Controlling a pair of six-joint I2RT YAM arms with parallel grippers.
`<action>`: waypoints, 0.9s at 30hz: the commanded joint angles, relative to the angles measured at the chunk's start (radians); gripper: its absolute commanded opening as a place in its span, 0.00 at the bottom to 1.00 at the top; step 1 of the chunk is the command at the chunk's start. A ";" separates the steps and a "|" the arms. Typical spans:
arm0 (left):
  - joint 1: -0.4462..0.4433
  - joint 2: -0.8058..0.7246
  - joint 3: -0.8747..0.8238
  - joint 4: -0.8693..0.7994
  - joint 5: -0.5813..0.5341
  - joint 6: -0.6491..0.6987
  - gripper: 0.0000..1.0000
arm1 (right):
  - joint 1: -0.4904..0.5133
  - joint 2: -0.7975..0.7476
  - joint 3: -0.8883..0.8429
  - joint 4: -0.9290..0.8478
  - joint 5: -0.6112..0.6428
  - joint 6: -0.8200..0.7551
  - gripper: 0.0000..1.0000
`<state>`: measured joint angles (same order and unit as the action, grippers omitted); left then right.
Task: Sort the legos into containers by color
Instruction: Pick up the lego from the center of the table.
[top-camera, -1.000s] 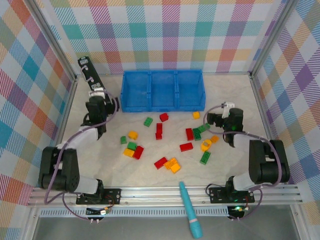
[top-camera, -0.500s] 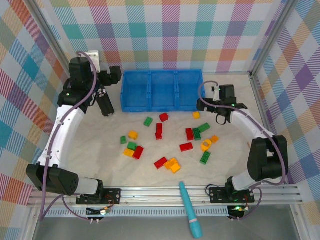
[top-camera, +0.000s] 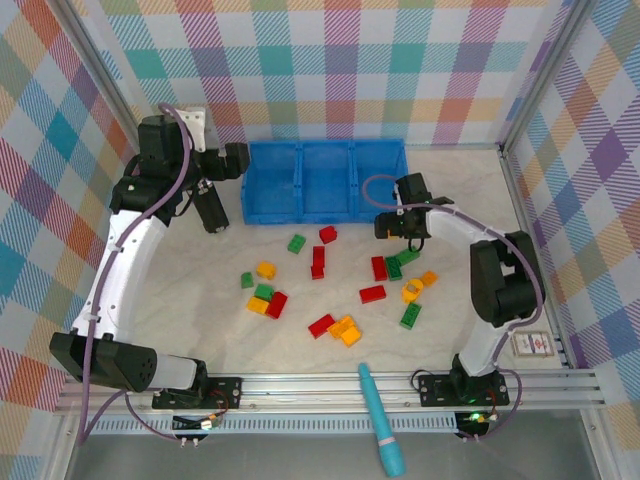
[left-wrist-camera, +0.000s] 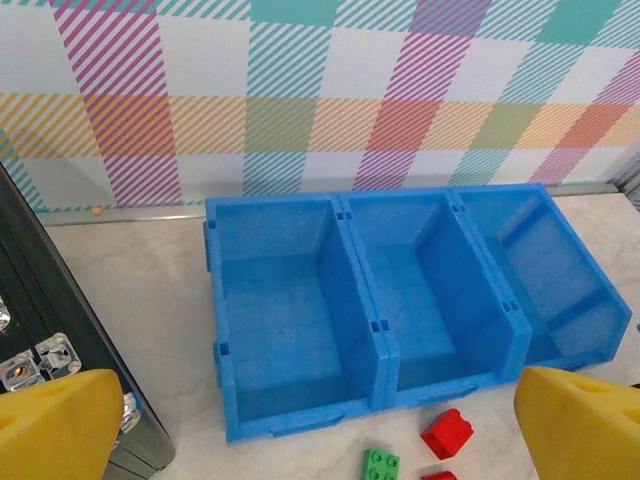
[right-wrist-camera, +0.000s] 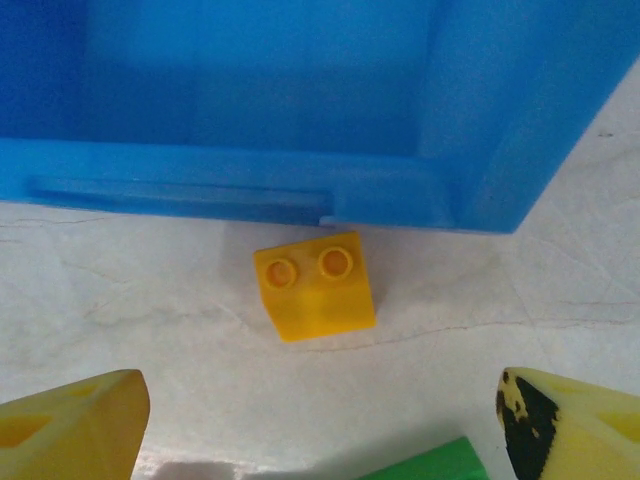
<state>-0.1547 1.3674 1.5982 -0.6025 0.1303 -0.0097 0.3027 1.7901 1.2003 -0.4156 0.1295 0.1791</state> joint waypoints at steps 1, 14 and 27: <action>-0.005 -0.031 -0.018 -0.006 0.000 0.006 1.00 | 0.010 0.042 0.048 -0.035 0.051 0.004 0.86; -0.007 -0.037 -0.022 -0.005 -0.015 0.007 1.00 | 0.022 0.137 0.128 -0.078 0.032 0.013 0.63; -0.006 -0.057 -0.038 -0.002 -0.039 0.015 1.00 | 0.047 0.222 0.193 -0.147 0.103 0.063 0.54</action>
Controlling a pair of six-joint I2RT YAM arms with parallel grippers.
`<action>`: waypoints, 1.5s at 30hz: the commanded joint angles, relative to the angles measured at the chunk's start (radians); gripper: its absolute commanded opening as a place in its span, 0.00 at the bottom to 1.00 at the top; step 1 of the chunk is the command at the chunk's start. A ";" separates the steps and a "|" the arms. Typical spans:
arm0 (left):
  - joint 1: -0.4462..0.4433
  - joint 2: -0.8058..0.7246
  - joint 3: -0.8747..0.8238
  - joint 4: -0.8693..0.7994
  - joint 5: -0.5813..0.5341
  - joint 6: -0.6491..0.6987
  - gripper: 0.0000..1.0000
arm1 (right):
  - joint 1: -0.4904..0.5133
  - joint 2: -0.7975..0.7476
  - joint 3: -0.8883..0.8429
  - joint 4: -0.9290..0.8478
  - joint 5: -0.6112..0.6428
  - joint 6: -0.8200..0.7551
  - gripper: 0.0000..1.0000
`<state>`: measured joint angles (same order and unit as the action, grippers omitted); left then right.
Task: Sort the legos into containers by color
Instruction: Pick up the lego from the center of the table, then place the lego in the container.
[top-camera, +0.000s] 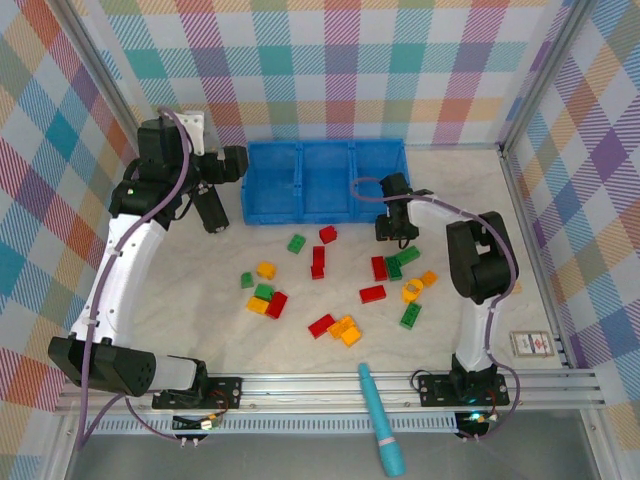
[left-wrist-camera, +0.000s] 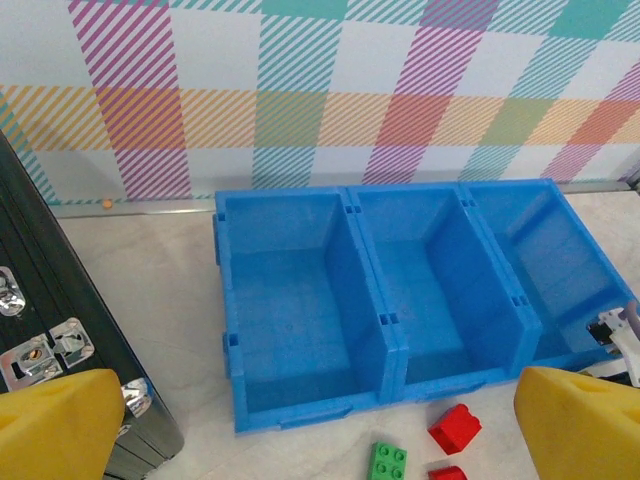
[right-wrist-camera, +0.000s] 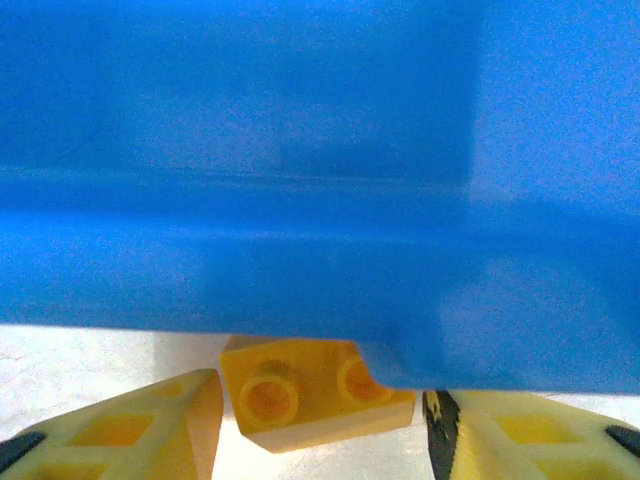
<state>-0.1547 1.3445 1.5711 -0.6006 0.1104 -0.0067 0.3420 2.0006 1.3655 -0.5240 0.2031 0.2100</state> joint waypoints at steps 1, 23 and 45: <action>-0.006 -0.037 -0.014 -0.002 -0.020 0.011 1.00 | 0.007 0.016 0.029 -0.041 0.032 0.035 0.52; -0.006 -0.044 -0.023 -0.002 -0.048 0.021 1.00 | 0.043 -0.018 0.028 -0.098 0.039 0.056 0.32; -0.006 -0.049 -0.012 0.001 -0.011 0.002 1.00 | 0.069 0.010 0.347 -0.087 0.181 -0.140 0.31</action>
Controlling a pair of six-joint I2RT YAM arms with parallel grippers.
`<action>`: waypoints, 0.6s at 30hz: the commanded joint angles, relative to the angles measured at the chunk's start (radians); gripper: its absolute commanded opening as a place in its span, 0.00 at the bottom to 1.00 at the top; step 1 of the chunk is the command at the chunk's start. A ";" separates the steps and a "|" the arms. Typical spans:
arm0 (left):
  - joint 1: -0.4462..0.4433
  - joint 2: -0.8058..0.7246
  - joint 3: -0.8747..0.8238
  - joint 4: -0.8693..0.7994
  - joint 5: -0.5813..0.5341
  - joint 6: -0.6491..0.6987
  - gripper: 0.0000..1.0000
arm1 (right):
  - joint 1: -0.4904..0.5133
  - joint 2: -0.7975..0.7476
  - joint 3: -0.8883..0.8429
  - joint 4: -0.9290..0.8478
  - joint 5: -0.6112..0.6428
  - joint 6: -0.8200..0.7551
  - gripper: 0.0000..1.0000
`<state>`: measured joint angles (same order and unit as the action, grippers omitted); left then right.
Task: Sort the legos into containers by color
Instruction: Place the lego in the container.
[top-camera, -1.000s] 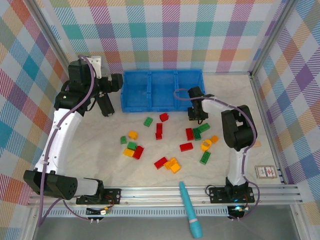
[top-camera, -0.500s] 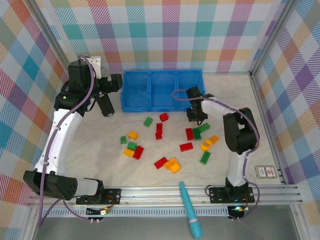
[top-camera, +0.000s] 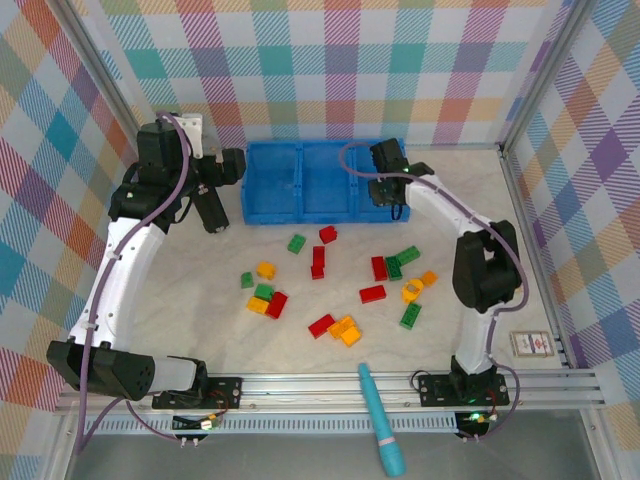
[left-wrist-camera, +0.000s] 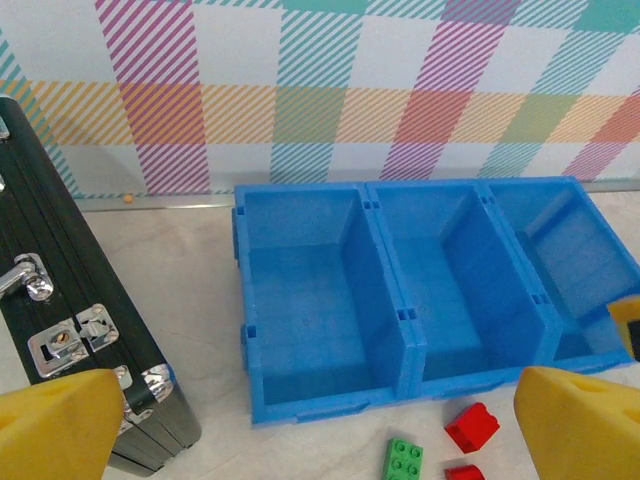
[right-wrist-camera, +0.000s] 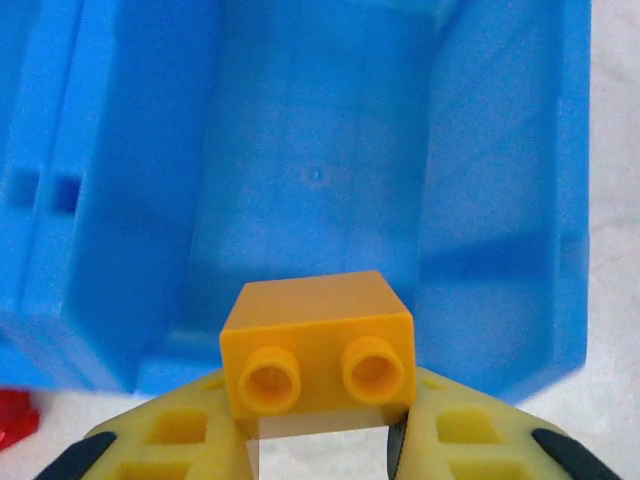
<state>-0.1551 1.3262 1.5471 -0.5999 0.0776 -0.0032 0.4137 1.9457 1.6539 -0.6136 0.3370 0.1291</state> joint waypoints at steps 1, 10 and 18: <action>-0.006 -0.038 0.011 -0.002 0.021 0.000 1.00 | -0.005 0.092 0.089 0.002 0.047 -0.065 0.31; -0.006 -0.081 0.051 -0.082 -0.027 0.034 1.00 | -0.007 0.272 0.265 0.002 0.062 -0.056 0.31; -0.007 -0.099 0.061 -0.133 -0.034 0.042 1.00 | -0.019 0.333 0.280 -0.004 0.040 -0.029 0.31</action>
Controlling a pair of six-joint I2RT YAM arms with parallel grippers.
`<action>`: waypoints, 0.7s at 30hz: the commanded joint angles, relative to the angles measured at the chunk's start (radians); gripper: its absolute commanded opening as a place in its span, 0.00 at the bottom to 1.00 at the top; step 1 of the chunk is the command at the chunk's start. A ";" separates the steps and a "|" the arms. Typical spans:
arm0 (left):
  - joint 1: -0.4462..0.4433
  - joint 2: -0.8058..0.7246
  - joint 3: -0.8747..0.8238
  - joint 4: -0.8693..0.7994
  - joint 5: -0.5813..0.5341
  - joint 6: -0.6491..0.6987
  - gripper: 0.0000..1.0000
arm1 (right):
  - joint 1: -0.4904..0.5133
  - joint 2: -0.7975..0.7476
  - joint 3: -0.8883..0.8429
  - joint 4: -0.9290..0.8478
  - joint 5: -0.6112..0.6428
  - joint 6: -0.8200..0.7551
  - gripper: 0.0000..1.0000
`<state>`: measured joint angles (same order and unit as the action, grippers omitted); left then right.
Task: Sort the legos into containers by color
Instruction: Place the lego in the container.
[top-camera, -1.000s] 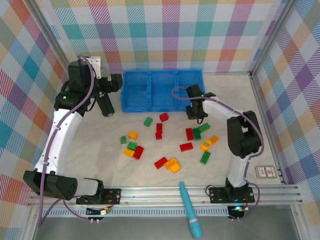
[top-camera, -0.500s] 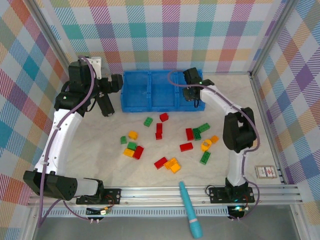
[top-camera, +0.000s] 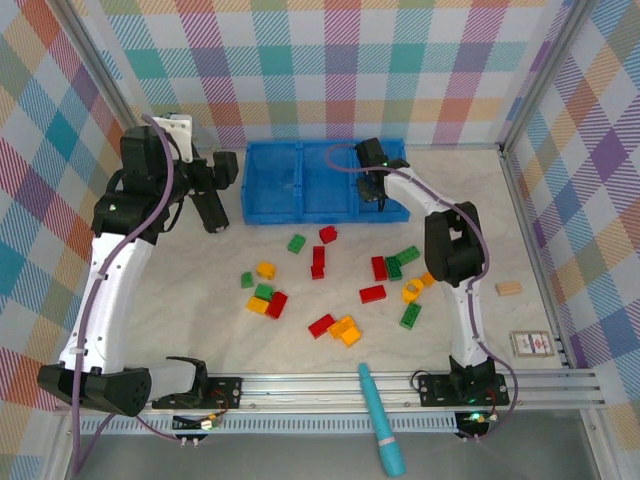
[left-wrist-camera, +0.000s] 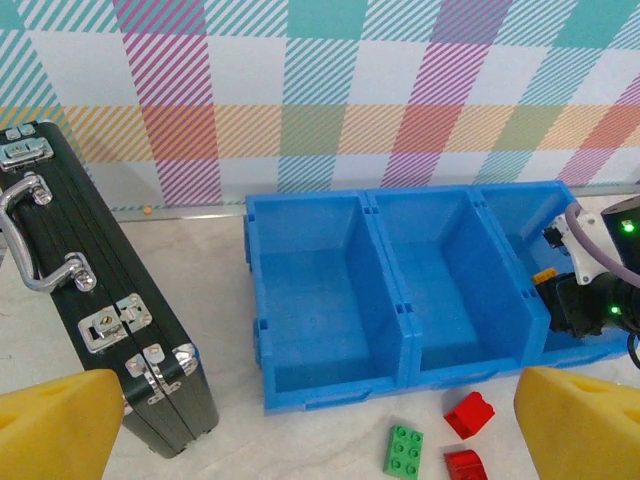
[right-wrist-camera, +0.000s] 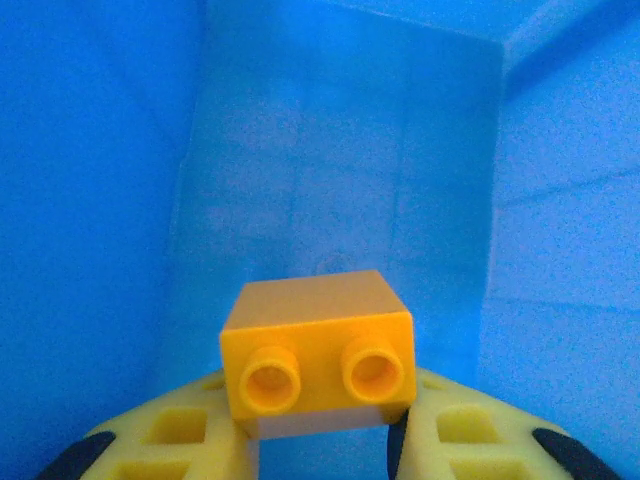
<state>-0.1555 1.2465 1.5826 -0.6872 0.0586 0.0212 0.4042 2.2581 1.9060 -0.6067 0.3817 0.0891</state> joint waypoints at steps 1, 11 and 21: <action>-0.006 -0.021 0.028 -0.054 -0.019 0.020 1.00 | -0.014 0.023 0.023 -0.010 -0.009 0.013 0.31; -0.006 -0.014 0.054 -0.089 0.004 0.037 1.00 | -0.032 -0.055 -0.016 -0.008 -0.057 0.017 0.58; -0.006 -0.001 0.065 -0.091 0.010 0.071 1.00 | -0.013 -0.273 -0.160 -0.020 -0.045 0.013 0.70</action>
<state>-0.1555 1.2469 1.6318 -0.7788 0.0597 0.0731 0.3809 2.0811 1.7786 -0.6090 0.3397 0.0925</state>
